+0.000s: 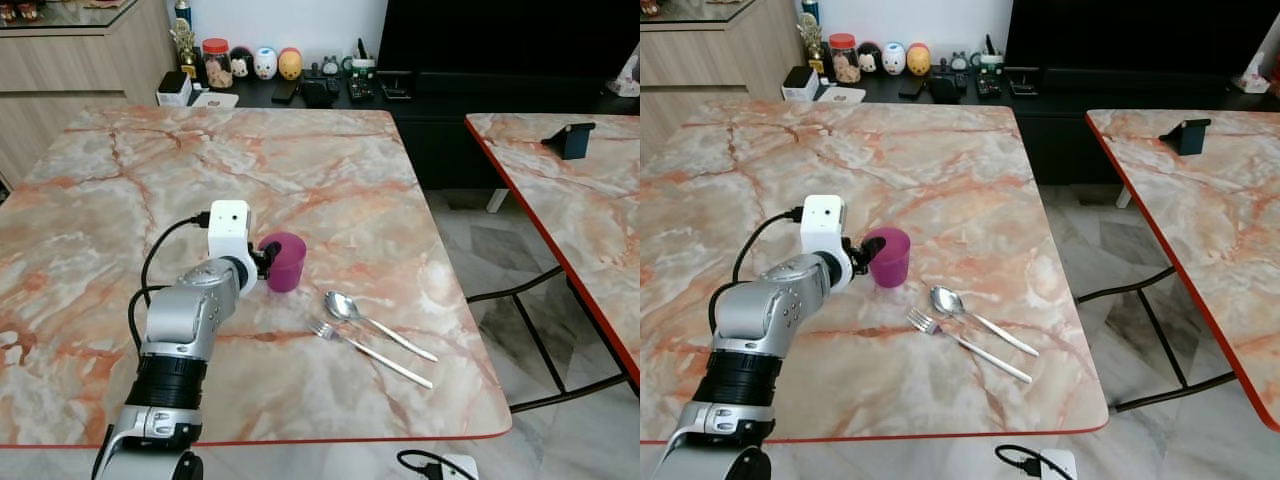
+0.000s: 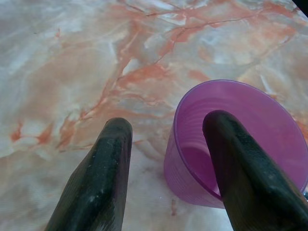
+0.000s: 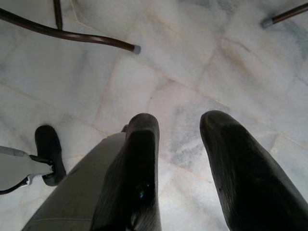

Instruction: Setting the table

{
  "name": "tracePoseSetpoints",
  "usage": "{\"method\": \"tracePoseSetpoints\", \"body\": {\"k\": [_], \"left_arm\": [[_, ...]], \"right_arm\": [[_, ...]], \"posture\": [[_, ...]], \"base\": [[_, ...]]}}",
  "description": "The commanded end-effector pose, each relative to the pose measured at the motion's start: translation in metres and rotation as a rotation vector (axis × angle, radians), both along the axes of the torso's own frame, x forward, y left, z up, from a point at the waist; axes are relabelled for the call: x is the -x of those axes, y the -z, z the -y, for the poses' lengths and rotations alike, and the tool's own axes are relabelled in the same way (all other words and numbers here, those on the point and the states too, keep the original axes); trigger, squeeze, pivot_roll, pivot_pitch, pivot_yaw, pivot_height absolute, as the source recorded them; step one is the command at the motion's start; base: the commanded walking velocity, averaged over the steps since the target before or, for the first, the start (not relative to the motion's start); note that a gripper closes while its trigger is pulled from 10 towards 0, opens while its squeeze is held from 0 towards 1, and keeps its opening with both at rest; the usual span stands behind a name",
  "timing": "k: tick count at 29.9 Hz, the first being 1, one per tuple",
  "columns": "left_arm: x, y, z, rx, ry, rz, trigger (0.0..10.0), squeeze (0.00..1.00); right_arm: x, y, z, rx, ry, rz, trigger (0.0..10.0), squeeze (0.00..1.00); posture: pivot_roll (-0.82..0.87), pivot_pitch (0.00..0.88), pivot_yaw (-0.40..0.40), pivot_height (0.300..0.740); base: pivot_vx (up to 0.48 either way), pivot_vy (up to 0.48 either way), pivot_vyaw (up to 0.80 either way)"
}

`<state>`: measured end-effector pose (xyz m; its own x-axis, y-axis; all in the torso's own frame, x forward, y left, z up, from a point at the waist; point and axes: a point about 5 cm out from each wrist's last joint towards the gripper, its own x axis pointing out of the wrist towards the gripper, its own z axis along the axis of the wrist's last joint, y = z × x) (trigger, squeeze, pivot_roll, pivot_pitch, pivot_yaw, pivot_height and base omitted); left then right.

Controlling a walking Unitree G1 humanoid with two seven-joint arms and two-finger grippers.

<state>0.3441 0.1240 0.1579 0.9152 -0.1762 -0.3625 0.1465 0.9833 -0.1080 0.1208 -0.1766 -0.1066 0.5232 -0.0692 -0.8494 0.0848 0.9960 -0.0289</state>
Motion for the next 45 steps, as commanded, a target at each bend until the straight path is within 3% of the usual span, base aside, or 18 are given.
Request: {"method": "tracePoseSetpoints", "body": {"k": [1, 7, 8, 9, 10, 11, 12, 36, 45], "left_arm": [[-0.001, 0.006, 0.003, -0.023, -0.001, -0.023, 10.0, 0.00], [-0.002, 0.003, 0.001, -0.027, -0.012, -0.011, 10.0, 0.00], [-0.003, 0.003, 0.000, -0.027, -0.015, -0.008, 7.0, 0.00], [-0.003, 0.003, 0.000, -0.028, -0.017, -0.006, 7.0, 0.00], [-0.003, 0.002, -0.001, -0.028, -0.018, -0.005, 4.6, 0.00], [-0.003, 0.002, -0.001, -0.028, -0.018, -0.005, 4.6, 0.00], [-0.003, 0.002, -0.001, -0.030, -0.018, -0.004, 0.0, 0.00], [-0.004, -0.009, 0.002, 0.012, 0.002, 0.064, 0.0, 0.00], [0.000, -0.004, 0.005, 0.006, 0.023, 0.058, 0.0, 0.00]], "right_arm": [[0.003, 0.001, 0.002, -0.004, 0.020, -0.011, 10.0, 0.00], [0.002, 0.001, 0.002, -0.004, 0.020, -0.012, 10.0, 0.00], [0.002, 0.001, 0.002, -0.005, 0.020, -0.011, 10.0, 0.00], [0.002, 0.001, 0.002, -0.005, 0.019, -0.011, 10.0, 0.00], [0.002, 0.001, 0.002, -0.005, 0.019, -0.011, 10.0, 0.00], [0.002, 0.001, 0.002, -0.005, 0.019, -0.011, 10.0, 0.00], [0.002, 0.001, 0.002, -0.005, 0.019, -0.011, 10.0, 0.00], [0.002, 0.001, 0.002, -0.001, 0.015, -0.011, 10.0, 0.00], [0.003, 0.001, 0.002, -0.002, 0.015, -0.013, 10.0, 0.00]], "posture": [[0.04, 0.000, -0.047, 0.740], [0.04, 0.000, -0.049, 0.740], [0.04, 0.000, -0.049, 0.740], [0.04, 0.000, -0.049, 0.740], [0.04, 0.000, -0.049, 0.740], [0.04, 0.000, -0.049, 0.740], [0.04, 0.000, -0.049, 0.740], [0.04, 0.000, -0.054, 0.740], [0.04, 0.000, -0.053, 0.740]], "base": [[0.000, 0.000, 0.00], [0.000, 0.000, 0.00], [0.000, 0.000, 0.00], [0.000, 0.000, 0.00], [0.000, 0.000, 0.00], [0.000, 0.000, 0.00], [0.000, 0.000, 0.00], [0.000, 0.000, 0.00], [0.000, 0.000, 0.00]]}}
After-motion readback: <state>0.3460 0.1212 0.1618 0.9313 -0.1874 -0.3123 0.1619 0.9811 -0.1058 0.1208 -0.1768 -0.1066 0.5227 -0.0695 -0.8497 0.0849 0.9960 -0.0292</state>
